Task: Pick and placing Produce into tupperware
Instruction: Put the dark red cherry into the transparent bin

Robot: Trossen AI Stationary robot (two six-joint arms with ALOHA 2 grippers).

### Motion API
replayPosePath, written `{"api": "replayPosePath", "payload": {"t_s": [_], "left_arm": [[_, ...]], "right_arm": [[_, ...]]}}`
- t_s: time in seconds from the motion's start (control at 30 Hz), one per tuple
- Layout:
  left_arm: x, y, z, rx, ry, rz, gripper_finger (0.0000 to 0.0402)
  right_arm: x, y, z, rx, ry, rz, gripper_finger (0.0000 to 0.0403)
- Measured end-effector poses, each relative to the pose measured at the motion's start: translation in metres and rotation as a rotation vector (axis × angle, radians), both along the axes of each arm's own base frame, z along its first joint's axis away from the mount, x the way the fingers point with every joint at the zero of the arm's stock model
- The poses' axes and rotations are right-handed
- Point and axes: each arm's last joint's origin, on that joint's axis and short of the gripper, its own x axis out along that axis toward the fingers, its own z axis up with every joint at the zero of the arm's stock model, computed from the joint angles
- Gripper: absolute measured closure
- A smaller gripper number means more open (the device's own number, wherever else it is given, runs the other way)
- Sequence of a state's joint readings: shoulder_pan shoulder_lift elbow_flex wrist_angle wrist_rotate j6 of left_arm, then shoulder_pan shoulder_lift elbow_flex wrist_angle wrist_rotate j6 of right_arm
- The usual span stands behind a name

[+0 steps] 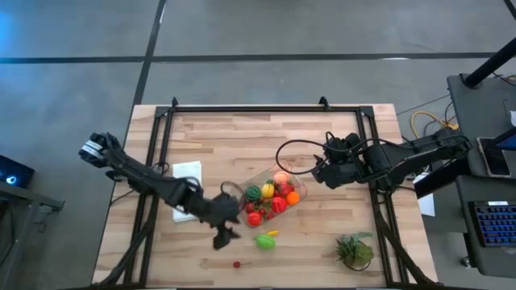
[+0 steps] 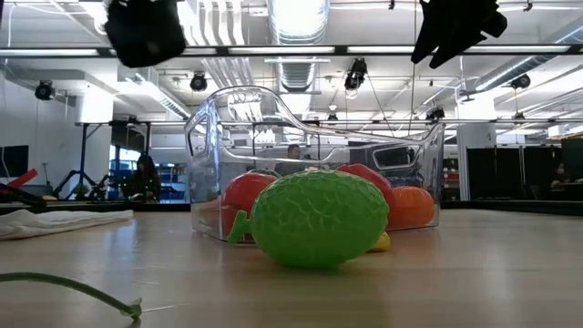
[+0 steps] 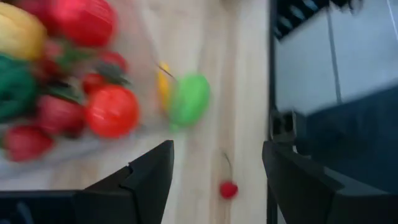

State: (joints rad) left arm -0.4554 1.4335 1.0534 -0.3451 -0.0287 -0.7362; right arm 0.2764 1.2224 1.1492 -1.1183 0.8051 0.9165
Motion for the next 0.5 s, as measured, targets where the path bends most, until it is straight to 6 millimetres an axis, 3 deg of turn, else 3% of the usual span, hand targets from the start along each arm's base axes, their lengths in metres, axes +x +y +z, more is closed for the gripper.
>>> {"api": "replayPosePath", "payload": {"t_s": [0.2,0.5], "left_arm": [[-0.010,-0.039,-0.021,0.097,0.034,-0.172,0.0171],[-0.008,-0.083,-0.056,0.152,0.116,-0.254,0.0171]], "right_arm": [[0.000,0.000,-0.002,0.004,-0.001,-0.008,0.0145],[-0.001,0.000,-0.006,0.007,0.005,-0.017,0.0145]]}}
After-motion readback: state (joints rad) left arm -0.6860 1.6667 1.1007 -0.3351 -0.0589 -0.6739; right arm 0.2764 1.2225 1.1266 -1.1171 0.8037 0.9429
